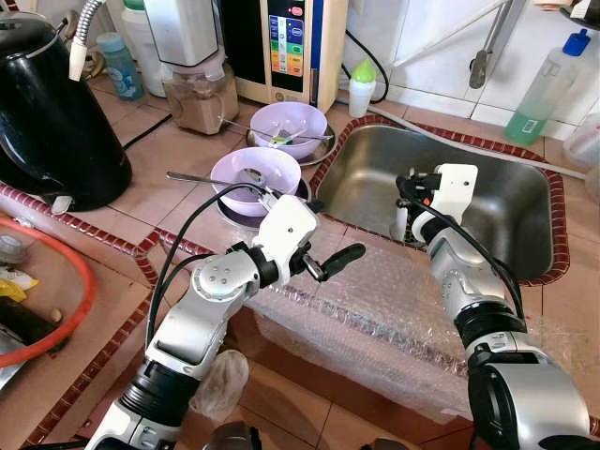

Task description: Kitchen organization

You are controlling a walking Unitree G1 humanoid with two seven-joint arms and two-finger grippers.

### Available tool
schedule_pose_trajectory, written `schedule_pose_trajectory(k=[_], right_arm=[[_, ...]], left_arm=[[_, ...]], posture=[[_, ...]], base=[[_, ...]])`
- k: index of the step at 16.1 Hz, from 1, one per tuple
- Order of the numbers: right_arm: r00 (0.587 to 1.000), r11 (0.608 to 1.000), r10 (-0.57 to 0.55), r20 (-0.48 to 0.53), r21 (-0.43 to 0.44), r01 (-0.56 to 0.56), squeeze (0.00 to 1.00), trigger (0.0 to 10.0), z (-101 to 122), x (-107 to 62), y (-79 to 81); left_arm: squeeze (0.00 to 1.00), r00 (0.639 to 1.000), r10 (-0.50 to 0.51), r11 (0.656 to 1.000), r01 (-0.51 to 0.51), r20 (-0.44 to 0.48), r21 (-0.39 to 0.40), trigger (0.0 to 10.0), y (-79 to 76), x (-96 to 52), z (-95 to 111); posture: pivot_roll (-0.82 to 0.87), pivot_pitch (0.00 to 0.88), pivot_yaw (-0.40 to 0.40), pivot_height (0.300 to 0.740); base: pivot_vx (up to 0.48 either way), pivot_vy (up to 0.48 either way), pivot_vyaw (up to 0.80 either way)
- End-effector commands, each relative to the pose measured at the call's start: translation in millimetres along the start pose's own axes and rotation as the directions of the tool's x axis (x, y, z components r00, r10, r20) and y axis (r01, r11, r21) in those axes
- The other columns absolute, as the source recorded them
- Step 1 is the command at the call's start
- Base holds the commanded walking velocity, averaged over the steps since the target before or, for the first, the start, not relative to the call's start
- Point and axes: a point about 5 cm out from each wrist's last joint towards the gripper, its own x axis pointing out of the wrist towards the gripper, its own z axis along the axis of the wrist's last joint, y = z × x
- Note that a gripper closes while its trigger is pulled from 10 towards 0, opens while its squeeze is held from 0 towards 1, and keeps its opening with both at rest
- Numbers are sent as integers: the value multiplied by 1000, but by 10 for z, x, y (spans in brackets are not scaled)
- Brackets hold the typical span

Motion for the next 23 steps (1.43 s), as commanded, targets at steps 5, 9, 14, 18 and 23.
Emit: schedule_pose_trajectory(k=[5,9,14,18,23], right_arm=[[998,1000,27,56,-7,-26,1000,10000,69,0,70],[979,986,144,144,-105,-130,1000,10000,240,-109,196],[960,977,113,255,-202,-61,1000,10000,371,-386,166],[970,990,-40,240,-121,70,1000,10000,315,-533,-7],[974,993,-33,226,-106,59,1000,10000,303,-655,59]], left_arm=[[1000,1000,2,1000,-2,-24,18,10000,23,-1,-23],[1000,994,77,996,-80,83,31,10000,96,6,136],[12,929,252,962,-270,270,30,10000,243,-73,370],[0,920,285,953,-301,269,21,10000,249,-123,283],[988,863,435,883,-465,257,68,10000,378,-212,178]], posture=[[-19,0,24,740],[-26,0,22,740],[-27,0,0,740],[-39,0,5,740],[-56,0,12,740]], base=[[0,0,0],[0,0,0],[0,0,0],[0,0,0],[0,0,0]])
